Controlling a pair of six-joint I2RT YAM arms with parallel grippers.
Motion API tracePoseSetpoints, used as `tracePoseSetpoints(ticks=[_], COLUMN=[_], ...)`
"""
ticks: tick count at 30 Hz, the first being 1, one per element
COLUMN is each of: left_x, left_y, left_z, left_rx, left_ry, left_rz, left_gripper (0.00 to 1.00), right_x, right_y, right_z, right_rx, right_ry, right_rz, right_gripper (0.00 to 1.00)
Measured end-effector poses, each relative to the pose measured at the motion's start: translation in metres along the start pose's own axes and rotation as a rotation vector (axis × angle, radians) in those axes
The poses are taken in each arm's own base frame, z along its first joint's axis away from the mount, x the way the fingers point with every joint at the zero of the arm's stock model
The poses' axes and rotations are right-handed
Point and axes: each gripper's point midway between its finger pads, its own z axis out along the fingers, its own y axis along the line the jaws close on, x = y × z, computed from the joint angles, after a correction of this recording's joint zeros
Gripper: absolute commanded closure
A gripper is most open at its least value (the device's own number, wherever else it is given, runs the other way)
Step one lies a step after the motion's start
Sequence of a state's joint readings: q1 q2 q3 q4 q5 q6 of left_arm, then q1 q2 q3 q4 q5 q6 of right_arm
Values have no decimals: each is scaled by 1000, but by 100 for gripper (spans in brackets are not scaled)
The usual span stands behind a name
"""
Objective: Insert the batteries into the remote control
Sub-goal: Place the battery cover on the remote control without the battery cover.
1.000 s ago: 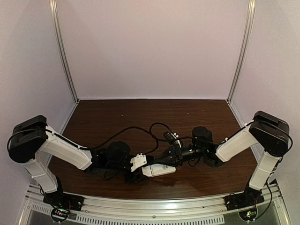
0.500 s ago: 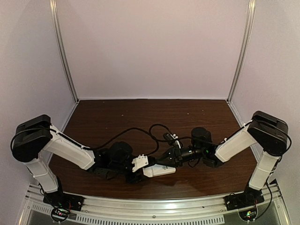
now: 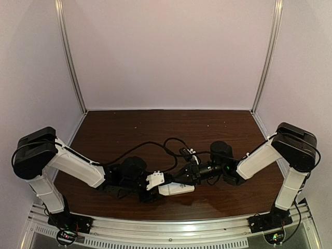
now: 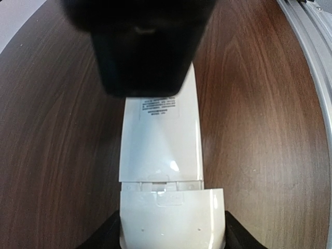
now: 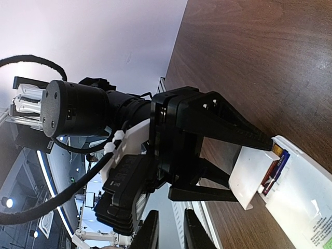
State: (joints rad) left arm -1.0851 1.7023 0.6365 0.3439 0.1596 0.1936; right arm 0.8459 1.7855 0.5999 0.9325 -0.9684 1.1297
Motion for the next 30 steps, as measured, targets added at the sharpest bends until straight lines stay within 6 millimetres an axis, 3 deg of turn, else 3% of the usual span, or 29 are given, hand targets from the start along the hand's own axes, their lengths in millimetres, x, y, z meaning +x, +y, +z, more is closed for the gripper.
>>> tracePoseSetpoints(ticks=[20,26,30], left_x=[0,1,5], left_y=[7,6,3], left_z=[-7,-7,-10], left_rx=[7,19,25], left_ry=[-26,-28,-30], left_rz=[3,11,28], left_gripper=[36,24,10], right_x=[1,2,0], right_y=[-3,-3,-4], right_z=[0,0,-1], right_rx=[10,11,13], right_ry=[5,6,1], right_rz=[8,6,7], right_gripper=[84,84,84])
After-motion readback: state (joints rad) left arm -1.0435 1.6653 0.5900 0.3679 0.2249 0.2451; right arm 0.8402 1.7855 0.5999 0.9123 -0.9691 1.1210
